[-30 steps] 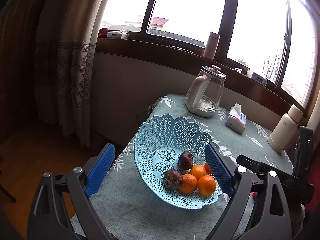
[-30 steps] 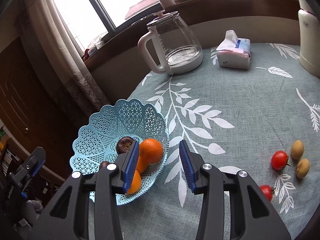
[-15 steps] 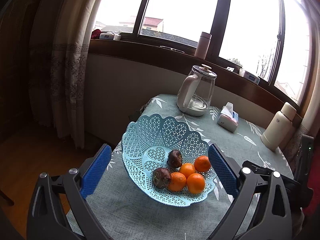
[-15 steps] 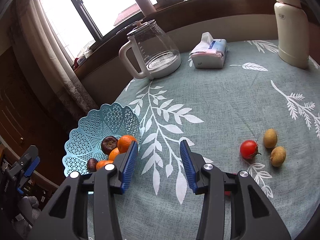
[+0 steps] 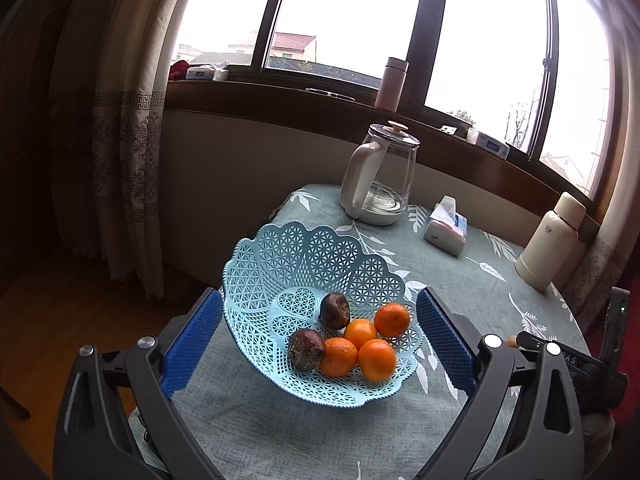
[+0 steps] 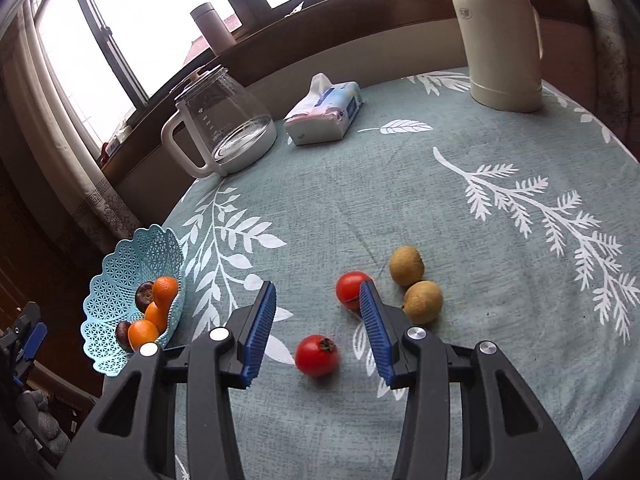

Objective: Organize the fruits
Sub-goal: 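Move the right tool to the pile and grasp a small brown round fruit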

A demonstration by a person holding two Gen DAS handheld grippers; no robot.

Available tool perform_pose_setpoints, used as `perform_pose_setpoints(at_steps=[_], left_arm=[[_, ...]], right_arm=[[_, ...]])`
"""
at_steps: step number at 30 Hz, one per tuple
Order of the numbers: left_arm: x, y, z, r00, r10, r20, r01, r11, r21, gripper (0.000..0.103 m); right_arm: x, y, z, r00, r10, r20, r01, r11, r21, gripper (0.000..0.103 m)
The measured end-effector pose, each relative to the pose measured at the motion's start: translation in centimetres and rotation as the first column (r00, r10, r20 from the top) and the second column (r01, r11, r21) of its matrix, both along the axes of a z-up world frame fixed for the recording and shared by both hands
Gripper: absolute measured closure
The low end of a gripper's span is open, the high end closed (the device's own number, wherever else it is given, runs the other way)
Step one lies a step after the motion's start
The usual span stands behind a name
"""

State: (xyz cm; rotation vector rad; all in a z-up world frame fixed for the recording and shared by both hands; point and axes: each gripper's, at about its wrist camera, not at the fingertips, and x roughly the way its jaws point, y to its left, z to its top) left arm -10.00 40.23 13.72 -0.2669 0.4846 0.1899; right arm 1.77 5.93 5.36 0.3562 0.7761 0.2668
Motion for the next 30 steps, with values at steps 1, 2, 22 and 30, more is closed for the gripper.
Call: perform_pose_setpoints(at_steps=[1, 2, 22, 30], left_arm=[[0.0, -0.1, 0.0, 1.000, -0.002, -0.001, 0.002, 1.000, 0.001, 0.004], [0.1, -0.2, 0.0, 1.000, -0.005, -0.002, 0.005, 1.000, 0.002, 0.004], [1.1, -2.3, -1.1, 0.998, -0.055, -0.037, 0.056, 0.998, 0.026, 0.004], [1.4, -2.5, -1.5, 0.997, -0.061, -0.049, 0.062, 0.998, 0.028, 0.004]], right_arm=[[0.0, -0.6, -0.2, 1.000, -0.012, -0.003, 0.012, 1.000, 0.000, 0.059], [-0.1, -1.1, -0.3, 1.000, -0.023, -0.006, 0.023, 1.000, -0.001, 0.059], [0.9, -4.0, -3.0, 0.994, -0.083, -0.069, 0.081, 0.996, -0.031, 0.059], [2.0, -3.2, -3.5, 0.994, -0.070, -0.083, 0.065, 0.996, -0.060, 0.059]])
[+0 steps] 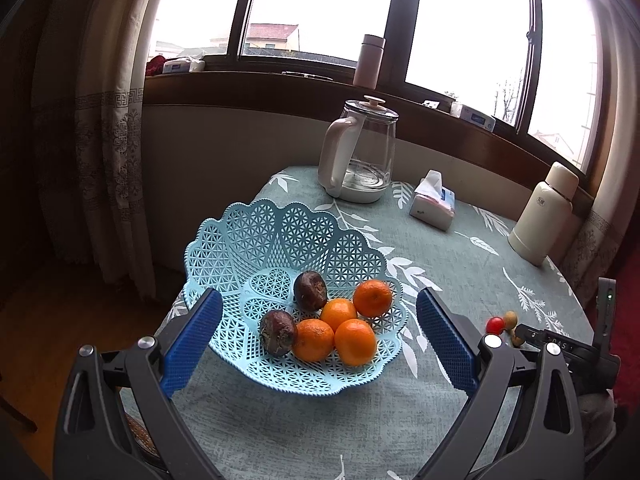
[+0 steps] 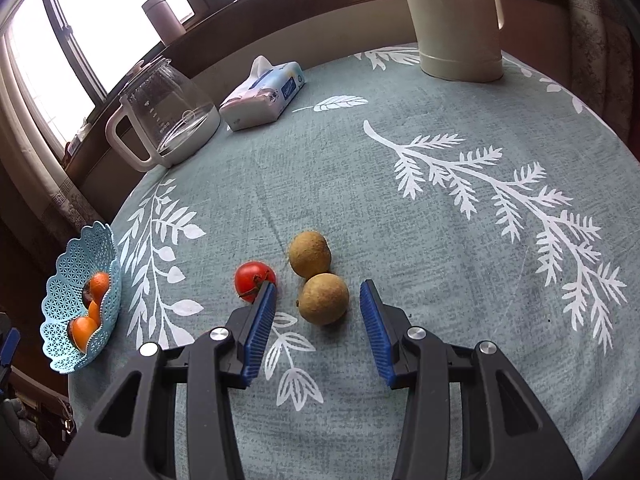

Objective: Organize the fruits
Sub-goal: 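Move the right tool to the pile and grasp a small brown round fruit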

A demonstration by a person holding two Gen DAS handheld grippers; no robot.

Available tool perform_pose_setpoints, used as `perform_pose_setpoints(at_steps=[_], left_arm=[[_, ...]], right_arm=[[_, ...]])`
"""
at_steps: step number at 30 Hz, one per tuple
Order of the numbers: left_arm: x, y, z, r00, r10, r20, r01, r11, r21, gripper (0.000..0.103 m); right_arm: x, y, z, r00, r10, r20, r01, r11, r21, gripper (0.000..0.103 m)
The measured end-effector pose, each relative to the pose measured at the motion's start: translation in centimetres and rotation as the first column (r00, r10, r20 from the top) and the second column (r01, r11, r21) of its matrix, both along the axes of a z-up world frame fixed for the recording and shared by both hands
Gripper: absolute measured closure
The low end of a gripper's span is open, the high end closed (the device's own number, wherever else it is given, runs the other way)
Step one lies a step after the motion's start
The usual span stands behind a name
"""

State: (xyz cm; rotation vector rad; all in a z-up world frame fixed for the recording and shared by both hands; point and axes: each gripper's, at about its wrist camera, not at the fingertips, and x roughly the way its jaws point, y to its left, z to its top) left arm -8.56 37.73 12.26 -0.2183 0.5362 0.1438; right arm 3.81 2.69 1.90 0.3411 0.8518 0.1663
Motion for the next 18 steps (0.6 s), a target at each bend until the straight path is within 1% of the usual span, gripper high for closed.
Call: perform_pose_setpoints(at_steps=[7, 13, 16, 18], left_arm=[[0.1, 0.0, -0.2, 1.000, 0.000, -0.003, 0.000, 1.000, 0.000, 0.004], [0.2, -0.1, -0.4, 1.000, -0.003, -0.005, 0.003, 1.000, 0.002, 0.004], [0.2, -0.2, -0.4, 1.000, -0.004, -0.005, 0.004, 1.000, 0.003, 0.004], [0.2, -0.2, -0.4, 1.000, -0.004, -0.006, 0.004, 1.000, 0.002, 0.004]], right_arm=[[0.8, 0.6, -0.4, 1.000, 0.011, -0.007, -0.011, 0.999, -0.034, 0.059], [1.0, 1.2, -0.4, 1.000, 0.018, -0.010, -0.019, 0.995, -0.095, 0.060], [0.9, 1.4, -0.4, 1.000, 0.023, -0.006, -0.023, 0.993, -0.119, 0.070], [0.8, 1.4, -0.4, 1.000, 0.026, -0.003, -0.026, 0.992, -0.127, 0.074]])
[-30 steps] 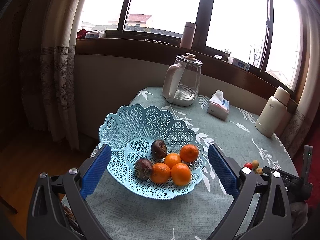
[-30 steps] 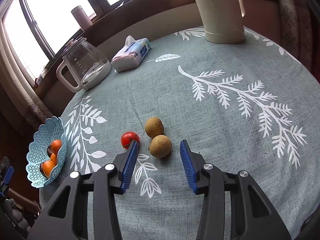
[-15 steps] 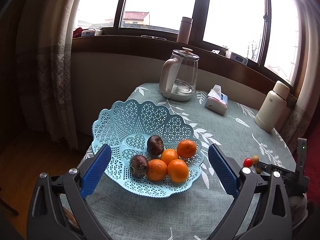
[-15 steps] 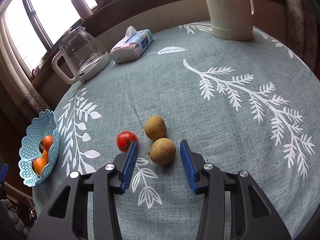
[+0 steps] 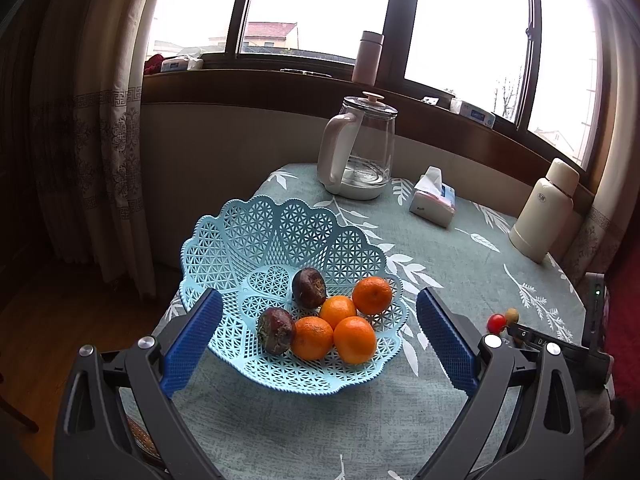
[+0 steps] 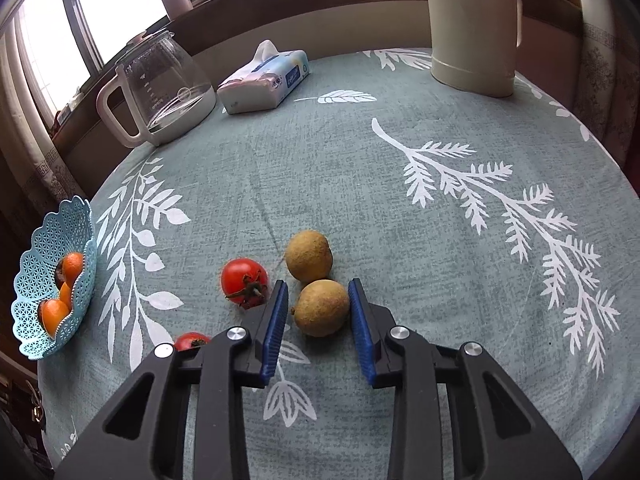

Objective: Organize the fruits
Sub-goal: 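Move the right tool to the pile and grasp a small brown round fruit, then grasp a red tomato with the left tool while right holds the brown fruit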

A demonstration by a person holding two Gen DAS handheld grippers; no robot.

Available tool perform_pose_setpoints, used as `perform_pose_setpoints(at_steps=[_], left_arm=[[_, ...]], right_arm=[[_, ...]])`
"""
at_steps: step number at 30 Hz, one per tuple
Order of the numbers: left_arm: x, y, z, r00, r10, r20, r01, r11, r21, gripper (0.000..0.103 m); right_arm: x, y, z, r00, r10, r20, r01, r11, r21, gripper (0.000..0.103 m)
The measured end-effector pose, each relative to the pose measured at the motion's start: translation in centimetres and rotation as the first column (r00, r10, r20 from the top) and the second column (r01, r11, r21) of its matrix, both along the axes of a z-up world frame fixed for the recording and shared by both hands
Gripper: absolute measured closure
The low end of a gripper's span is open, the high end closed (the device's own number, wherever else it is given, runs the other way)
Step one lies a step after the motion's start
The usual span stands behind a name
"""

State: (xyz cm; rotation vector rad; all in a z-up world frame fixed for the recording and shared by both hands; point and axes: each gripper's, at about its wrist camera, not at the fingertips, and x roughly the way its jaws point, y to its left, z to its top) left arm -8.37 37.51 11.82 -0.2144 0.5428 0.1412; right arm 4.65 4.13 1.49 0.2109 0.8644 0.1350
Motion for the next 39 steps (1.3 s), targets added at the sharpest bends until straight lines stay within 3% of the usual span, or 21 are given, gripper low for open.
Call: perform_pose_setpoints(at_steps=[12, 21, 30, 39], left_arm=[[0.3, -1.4, -0.9, 0.999, -0.026, -0.027, 0.026, 1.000, 0.006, 0.004], [1.1, -4.6, -0.9, 0.994, -0.095, -0.047, 0.097, 0.995, 0.032, 0.004], [3.2, -9.0, -1.7, 0.980, -0.179, -0.085, 0.185, 0.981, 0.062, 0.004], [5.6, -13.1, -3.9, 0.953, -0.275, -0.129, 0.280, 0.960, 0.022, 0.004]], right_arm=[[-2.0, -1.2, 0.5, 1.000, 0.007, 0.017, -0.007, 1.000, 0.029, 0.074], [-3.6, -2.3, 1.4, 0.998, 0.002, 0.065, -0.004, 1.000, 0.029, 0.074], [-4.0, -3.0, 1.2, 0.996, -0.005, 0.086, 0.000, 0.998, 0.056, 0.074], [-3.9, -4.1, 0.7, 0.997, -0.017, 0.080, 0.008, 0.993, 0.115, 0.074]])
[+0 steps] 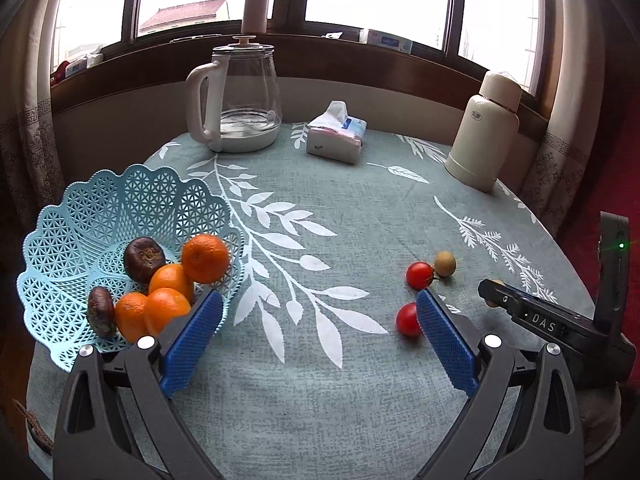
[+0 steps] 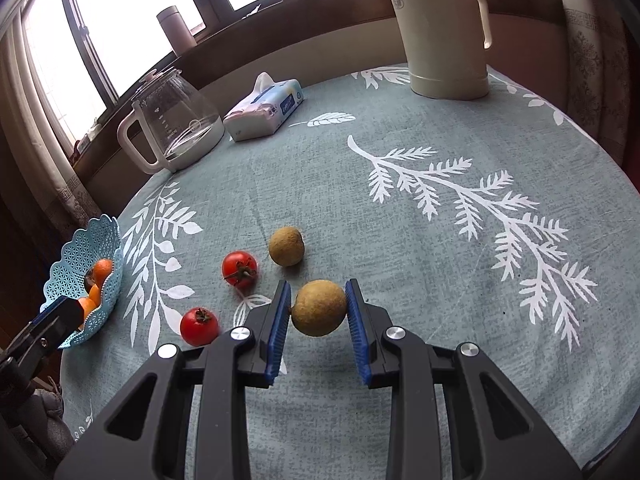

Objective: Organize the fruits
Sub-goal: 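Grasp a red tomato with the left tool while right holds the brown fruit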

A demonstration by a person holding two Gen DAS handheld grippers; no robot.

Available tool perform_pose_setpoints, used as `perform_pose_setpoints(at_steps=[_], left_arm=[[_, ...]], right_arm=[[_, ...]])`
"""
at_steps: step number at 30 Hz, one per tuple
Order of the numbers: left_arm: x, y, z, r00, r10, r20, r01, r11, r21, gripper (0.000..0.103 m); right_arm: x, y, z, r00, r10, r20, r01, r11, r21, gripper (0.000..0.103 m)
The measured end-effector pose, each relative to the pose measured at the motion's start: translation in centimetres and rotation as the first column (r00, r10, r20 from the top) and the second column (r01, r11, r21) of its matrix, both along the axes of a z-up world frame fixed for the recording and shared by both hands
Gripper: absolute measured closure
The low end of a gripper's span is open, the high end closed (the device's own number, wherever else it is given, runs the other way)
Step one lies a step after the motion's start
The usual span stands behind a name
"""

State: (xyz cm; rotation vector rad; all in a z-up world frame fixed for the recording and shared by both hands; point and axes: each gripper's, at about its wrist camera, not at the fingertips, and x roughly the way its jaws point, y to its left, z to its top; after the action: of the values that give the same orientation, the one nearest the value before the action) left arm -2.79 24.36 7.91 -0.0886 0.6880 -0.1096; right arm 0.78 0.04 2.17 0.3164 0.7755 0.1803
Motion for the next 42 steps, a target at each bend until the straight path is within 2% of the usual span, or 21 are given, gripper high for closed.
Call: perform_pose_setpoints(at_steps=[10, 16, 23, 26, 27, 42], left_arm=[[2.2, -4.9, -2.6, 0.991, -0.126, -0.045, 0.127, 0.992, 0.025, 0.007], [3.5, -6.7, -4.0, 0.978, -0.188, -0.093, 0.191, 0.981, 0.024, 0.026], [4.4, -7.0, -5.5, 0.966, -0.212, -0.146, 0.213, 0.977, -0.012, 0.051], [4.4, -7.1, -5.6, 0.965, -0.215, -0.149, 0.215, 0.976, -0.014, 0.069], [4.4, -7.1, -5.6, 0.964, -0.217, -0.150, 0.217, 0.976, -0.018, 0.072], [3.2, -6.4, -4.8, 0.976, -0.181, -0.119, 0.181, 0.983, -0.013, 0.073]], right_arm=[[-0.2, -0.6, 0.2, 1.000, -0.017, 0.015, 0.017, 0.999, 0.029, 0.074], [-0.2, -1.0, 0.2, 1.000, -0.026, 0.015, 0.026, 0.999, 0.042, 0.074], [-0.2, -0.8, 0.1, 1.000, -0.021, 0.012, 0.021, 0.999, 0.044, 0.074], [-0.2, -0.7, 0.0, 1.000, -0.020, 0.012, 0.020, 0.999, 0.044, 0.074], [-0.2, -0.7, 0.0, 1.000, -0.021, 0.011, 0.020, 0.999, 0.044, 0.074], [-0.4, -0.9, 0.1, 0.999, -0.024, 0.026, 0.023, 0.998, 0.051, 0.074]])
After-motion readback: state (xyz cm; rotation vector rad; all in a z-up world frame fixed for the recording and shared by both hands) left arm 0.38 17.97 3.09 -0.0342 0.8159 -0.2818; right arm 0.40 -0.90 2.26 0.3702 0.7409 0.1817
